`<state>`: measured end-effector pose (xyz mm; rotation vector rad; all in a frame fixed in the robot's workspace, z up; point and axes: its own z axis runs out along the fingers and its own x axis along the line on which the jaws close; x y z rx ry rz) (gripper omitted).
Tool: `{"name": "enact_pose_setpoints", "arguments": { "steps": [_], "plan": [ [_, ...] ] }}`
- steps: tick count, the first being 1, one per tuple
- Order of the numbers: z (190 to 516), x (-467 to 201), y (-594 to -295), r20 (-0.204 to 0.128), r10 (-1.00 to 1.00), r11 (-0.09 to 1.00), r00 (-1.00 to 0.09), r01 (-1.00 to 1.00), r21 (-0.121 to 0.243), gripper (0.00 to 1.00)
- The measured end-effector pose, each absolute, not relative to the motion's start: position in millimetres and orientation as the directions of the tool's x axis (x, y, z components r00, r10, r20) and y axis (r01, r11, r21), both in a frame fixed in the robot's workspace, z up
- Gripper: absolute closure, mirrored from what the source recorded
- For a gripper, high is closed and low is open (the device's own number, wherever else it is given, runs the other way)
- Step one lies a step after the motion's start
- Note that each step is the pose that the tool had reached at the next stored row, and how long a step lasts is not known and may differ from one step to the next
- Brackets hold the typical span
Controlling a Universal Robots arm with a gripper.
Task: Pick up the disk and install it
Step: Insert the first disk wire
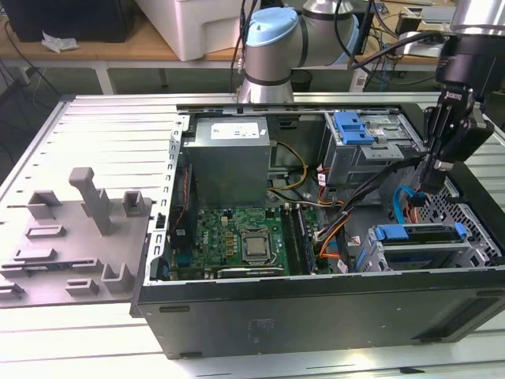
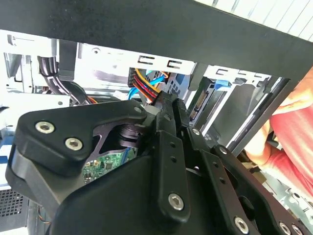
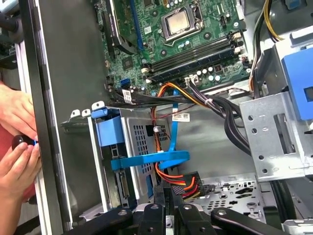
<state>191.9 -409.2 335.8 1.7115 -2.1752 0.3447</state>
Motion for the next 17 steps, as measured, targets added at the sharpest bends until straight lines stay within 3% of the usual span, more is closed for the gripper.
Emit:
{"name": "enact_pose_setpoints", "arguments": {
  "steps": [17],
  "plan": [
    [335.9, 178.5, -423.3, 0.402, -0.900, 0.173, -0.165, -0.985, -0.017, 0.83]
  ]
}}
